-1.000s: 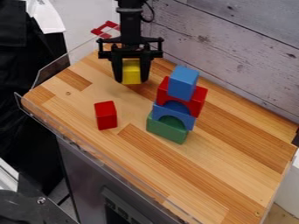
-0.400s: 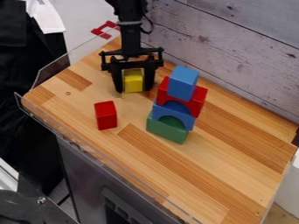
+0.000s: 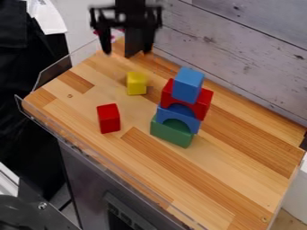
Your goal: Remove the yellow cube from the blue cube and put it on the left
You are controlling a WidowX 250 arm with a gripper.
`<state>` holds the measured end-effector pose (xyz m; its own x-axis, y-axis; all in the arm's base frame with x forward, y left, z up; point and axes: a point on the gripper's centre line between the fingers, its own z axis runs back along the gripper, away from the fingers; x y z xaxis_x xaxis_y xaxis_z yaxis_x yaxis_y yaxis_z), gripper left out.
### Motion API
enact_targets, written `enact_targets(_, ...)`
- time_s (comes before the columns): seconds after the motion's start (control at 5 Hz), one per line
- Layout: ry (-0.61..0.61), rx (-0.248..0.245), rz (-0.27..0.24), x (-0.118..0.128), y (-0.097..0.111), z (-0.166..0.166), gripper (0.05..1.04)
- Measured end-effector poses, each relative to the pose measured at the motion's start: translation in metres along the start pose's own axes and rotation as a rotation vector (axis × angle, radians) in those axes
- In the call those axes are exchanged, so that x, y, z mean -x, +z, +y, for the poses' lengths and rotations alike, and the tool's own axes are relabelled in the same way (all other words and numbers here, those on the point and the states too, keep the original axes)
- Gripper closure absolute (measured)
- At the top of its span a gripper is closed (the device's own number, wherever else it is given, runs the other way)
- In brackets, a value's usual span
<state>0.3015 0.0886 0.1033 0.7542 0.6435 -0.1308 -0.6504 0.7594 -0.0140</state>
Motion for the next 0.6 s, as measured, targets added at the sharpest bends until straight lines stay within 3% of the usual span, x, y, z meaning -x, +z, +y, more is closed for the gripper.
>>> enact_targets(0.2, -0.082, -0.024, -0.037, 0.026, 0.035, -0.008, 0.083)
enact_targets(0.4, -0.173, -0.014, -0.055, 0.053, 0.055, -0.019, 0.083)
enact_targets(0.6, -0.242, -0.042, -0.021, 0.075, 0.053, -0.027, 0.083)
